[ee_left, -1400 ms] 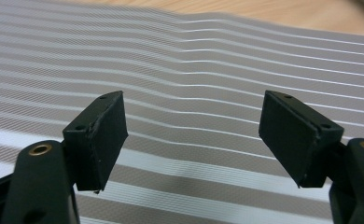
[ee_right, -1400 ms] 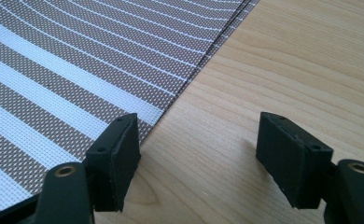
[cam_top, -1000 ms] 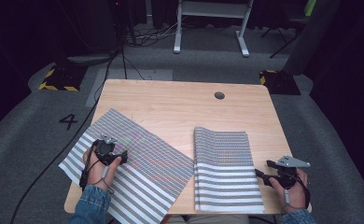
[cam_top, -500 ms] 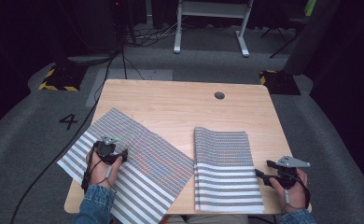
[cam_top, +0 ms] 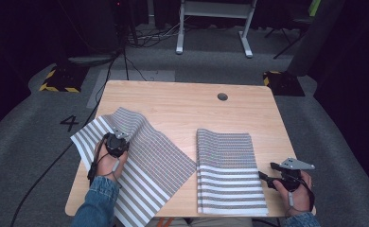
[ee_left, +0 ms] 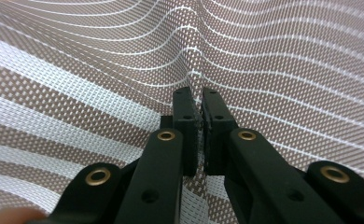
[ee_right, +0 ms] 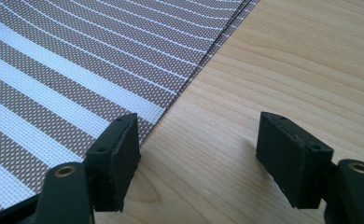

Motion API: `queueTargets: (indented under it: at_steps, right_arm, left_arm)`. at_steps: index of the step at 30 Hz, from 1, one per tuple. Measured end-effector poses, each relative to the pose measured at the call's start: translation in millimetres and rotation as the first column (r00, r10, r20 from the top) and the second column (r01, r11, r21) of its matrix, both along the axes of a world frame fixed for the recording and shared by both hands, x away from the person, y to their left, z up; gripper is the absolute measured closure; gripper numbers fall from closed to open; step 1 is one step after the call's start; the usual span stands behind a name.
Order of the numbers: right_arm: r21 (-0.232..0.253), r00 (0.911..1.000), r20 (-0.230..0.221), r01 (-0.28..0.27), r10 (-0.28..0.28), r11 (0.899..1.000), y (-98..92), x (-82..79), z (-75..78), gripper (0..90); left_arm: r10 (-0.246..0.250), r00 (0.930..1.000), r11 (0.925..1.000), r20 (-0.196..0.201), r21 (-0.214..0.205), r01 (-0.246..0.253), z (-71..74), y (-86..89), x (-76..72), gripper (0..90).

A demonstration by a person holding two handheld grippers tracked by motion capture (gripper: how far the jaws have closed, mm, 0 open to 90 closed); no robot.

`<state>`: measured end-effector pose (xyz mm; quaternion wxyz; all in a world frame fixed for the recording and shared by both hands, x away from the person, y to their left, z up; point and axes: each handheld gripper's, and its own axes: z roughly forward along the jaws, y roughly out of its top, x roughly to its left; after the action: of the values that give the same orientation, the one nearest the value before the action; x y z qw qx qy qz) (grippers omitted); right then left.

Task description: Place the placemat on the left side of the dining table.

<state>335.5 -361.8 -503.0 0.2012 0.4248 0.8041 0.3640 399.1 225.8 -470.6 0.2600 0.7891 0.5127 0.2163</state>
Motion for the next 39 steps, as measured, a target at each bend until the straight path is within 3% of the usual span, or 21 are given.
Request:
queueTargets:
  at_steps: [5,8,9,10,14,16,17,19,20,21,22,23,24,26,28,32,34,35,36,38,39]
  right_arm:
    - [0.004,1.0,0.002,0.0,0.0,1.0,0.1,0.3,-0.3,30.4]
    - [0.002,1.0,0.001,0.0,0.0,1.0,0.0,0.1,-0.2,30.3]
    - [-0.001,1.0,0.001,0.001,-0.001,1.0,0.0,0.0,0.0,30.3]
    - [-0.001,1.0,0.001,0.001,-0.001,1.0,0.0,0.0,0.0,30.3]
    - [-0.001,1.0,0.001,0.001,-0.001,1.0,0.0,0.0,0.0,30.3]
    - [-0.001,1.0,0.001,0.001,-0.001,1.0,0.0,0.0,0.0,30.3]
    - [-0.002,1.0,0.001,0.001,-0.001,1.0,0.1,-0.1,0.0,30.2]
    - [-0.002,1.0,0.002,0.002,-0.002,1.0,0.1,-0.1,0.0,30.2]
    - [-0.005,1.0,0.002,0.008,-0.008,1.0,0.3,-0.6,0.1,30.2]
    - [-0.005,1.0,0.002,0.008,-0.008,1.0,0.3,-0.6,0.1,30.2]
    - [-0.006,0.9999,0.002,0.012,-0.012,1.0,0.5,-1.0,0.0,30.2]
    - [-0.005,0.9999,0.004,0.014,-0.014,1.0,0.9,-1.4,-0.1,30.2]
    - [-0.006,0.9999,0.004,0.015,-0.015,1.0,0.9,-1.5,-0.1,30.1]
    - [-0.005,0.9999,0.002,0.015,-0.015,1.0,0.6,-1.3,0.0,30.1]
    - [-0.003,0.9999,0.001,0.016,-0.016,1.0,0.6,-1.2,-0.1,30.1]
    - [-0.004,0.9999,0.001,0.016,-0.016,1.0,0.6,-1.2,0.0,30.1]
    - [-0.004,0.9999,0.001,0.015,-0.015,1.0,0.6,-1.2,-0.1,30.1]
    - [-0.004,0.9999,0.001,0.015,-0.015,1.0,0.6,-1.2,0.0,30.1]
    - [-0.004,0.9999,0.001,0.015,-0.015,1.0,0.6,-1.2,0.0,30.1]
    - [-0.005,0.9999,0.002,0.015,-0.015,1.0,0.7,-1.3,0.0,30.1]
    - [-0.005,0.9999,0.002,0.015,-0.015,1.0,0.7,-1.3,0.0,30.1]
  left_arm:
    - [-0.087,0.9961,0.9954,0.014,0.041,0.087,16.1,7.1,13.8,87.0]
    - [-0.134,0.9909,0.9906,0.002,0.025,0.134,18.2,13.2,23.9,87.0]
    - [-0.167,0.986,0.9858,-0.004,0.018,0.167,16.4,12.9,30.4,87.0]
    - [-0.167,0.986,0.9858,-0.004,0.018,0.167,16.4,12.9,30.4,87.0]
    - [-0.235,0.972,0.972,-0.008,-0.006,0.235,11.2,4.1,43.5,86.9]
    - [-0.255,0.9668,0.9669,-0.009,0.002,0.255,7.5,-0.7,51.2,86.6]
    - [-0.272,0.9622,0.9622,0.003,-0.005,0.272,2.8,-2.9,59.1,83.8]
    - [-0.27,0.9628,0.9627,0.012,-0.011,0.27,0.0,-3.5,62.8,78.9]
    - [-0.258,0.9653,0.9659,0.037,-0.007,0.259,-2.9,-4.2,65.8,61.1]
    - [-0.246,0.968,0.9691,0.05,-0.005,0.247,-4.8,-4.9,67.3,61.1]
    - [-0.243,0.9681,0.9698,0.06,-0.005,0.244,-5.3,-5.2,68.3,55.3]
    - [-0.219,0.9721,0.9757,0.084,0.009,0.219,-3.6,-5.9,67.2,36.5]
    - [-0.219,0.9721,0.9757,0.084,0.009,0.219,-3.6,-5.9,67.2,32.0]
    - [-0.183,0.9756,0.9823,0.122,-0.019,0.186,4.0,-4.0,60.2,26.7]
    - [-0.172,0.9765,0.9835,0.129,-0.033,0.178,7.0,-3.6,56.3,25.7]
    - [-0.174,0.975,0.9794,0.139,-0.079,0.186,14.7,-6.9,31.8,28.0]
    - [-0.191,0.9724,0.9765,0.134,-0.074,0.202,16.2,-9.4,15.9,28.0]
    - [-0.2,0.9717,0.9747,0.125,-0.075,0.21,14.9,-12.9,-1.5,27.0]
    - [-0.2,0.9717,0.9747,0.125,-0.075,0.21,14.9,-12.9,-1.5,26.8]
    - [-0.181,0.9777,0.9804,0.106,-0.059,0.188,11.9,-19.4,-26.6,25.9]
    - [-0.181,0.9777,0.9804,0.106,-0.059,0.188,11.9,-19.4,-26.6,25.4]
